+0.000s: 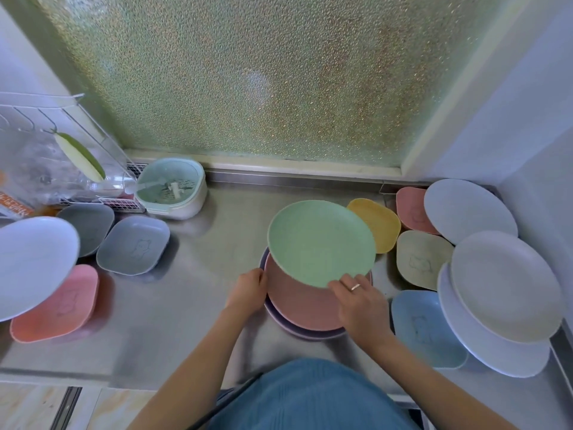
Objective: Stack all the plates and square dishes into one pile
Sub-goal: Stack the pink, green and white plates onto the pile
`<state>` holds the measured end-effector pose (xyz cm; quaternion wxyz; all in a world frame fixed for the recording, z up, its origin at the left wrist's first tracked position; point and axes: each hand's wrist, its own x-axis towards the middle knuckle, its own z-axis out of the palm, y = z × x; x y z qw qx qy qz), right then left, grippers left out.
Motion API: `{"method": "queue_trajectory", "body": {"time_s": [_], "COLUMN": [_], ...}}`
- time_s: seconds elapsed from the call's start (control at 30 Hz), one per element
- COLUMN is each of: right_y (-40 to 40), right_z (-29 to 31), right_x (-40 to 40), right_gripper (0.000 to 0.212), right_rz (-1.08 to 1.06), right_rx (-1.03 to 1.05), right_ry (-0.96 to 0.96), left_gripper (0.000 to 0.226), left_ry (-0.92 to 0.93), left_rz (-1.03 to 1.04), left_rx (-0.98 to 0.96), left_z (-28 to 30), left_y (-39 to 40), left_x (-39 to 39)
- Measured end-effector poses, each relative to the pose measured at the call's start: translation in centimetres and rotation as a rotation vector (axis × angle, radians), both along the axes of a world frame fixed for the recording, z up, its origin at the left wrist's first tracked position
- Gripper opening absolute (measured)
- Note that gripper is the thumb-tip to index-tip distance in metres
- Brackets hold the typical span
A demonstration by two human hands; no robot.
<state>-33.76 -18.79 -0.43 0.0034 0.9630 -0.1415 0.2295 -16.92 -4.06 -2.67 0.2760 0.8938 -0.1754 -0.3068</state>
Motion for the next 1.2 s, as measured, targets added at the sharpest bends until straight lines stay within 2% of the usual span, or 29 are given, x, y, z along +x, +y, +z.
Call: {"method": "queue_trajectory", "body": {"time_s": [0.13, 0.3, 0.4, 0.53, 0.6, 0.63, 0.7, 0.77, 0.87, 0.97, 1.03, 1.1, 1.2], "right_y": [1.0, 0.8, 0.5, -0.2, -0.3, -0.3, -0.8, -1.4, -1.6, -1.5, -2.0, -3.3, -6.4], "right_z": [-1.6, -3.5, -4.1, -3.7, -3.2, -2.7, -2.2, -2.5, -3.6, -3.9, -3.6, -2.9, -1.7], "right_x": [-1.5, -3.9, -4.8, -4.9, -4.7, -4.3, -3.3, -2.3, -1.5, -1.4, -1.7, -2.3, -4.1], "right_gripper": [0.025, 0.021, 0.020, 0.016, 0.024, 0.033, 0.050, 0.058, 0.059, 0.062, 0.064, 0.063, 0.060], "right_rz": [0.154, 0.228, 0.261, 0.269, 0.176, 0.058, -0.215, -0.361, -0.359, -0.348, -0.330, -0.365, -0.590], "right_rx": [-0.006, 0.045, 0.103, 0.183, 0.222, 0.260, 0.400, 0.589, 0.604, 0.659, 0.647, 0.541, 0.364], "right_ry": [0.060, 0.217, 0.296, 0.303, 0.269, 0.257, 0.277, 0.375, 0.484, 0.448, 0.408, 0.331, 0.179], "left_gripper": [0.038, 0.035, 0.026, 0.040, 0.045, 0.046, 0.048, 0.050, 0.051, 0.051, 0.050, 0.049, 0.048], "left_ry": [-0.037, -0.012, -0.010, -0.049, -0.059, -0.060, -0.065, -0.068, -0.086, -0.115, -0.127, -0.136, -0.145], "left_rz": [0.194, 0.307, 0.215, 0.092, 0.063, 0.047, 0.023, 0.018, -0.004, -0.056, -0.062, -0.056, -0.041], "left_rx": [-0.125, -0.222, -0.192, -0.216, -0.216, -0.202, -0.161, -0.131, -0.105, -0.041, -0.017, -0.019, -0.025], "left_z": [0.4, 0.4, 0.2, 0.0, -0.1, -0.2, -0.5, -0.6, -0.6, -0.7, -0.8, -0.9, -1.2], "left_y": [0.0, -0.6, -1.2, -1.5, -1.3, -1.3, -1.3, -1.3, -1.3, -1.0, -0.9, -0.9, -0.9], "left_x": [0.3, 1.2, 1.1, 0.6, 0.6, 0.7, 0.9, 0.9, 0.8, 0.9, 0.9, 0.9, 0.8]}}
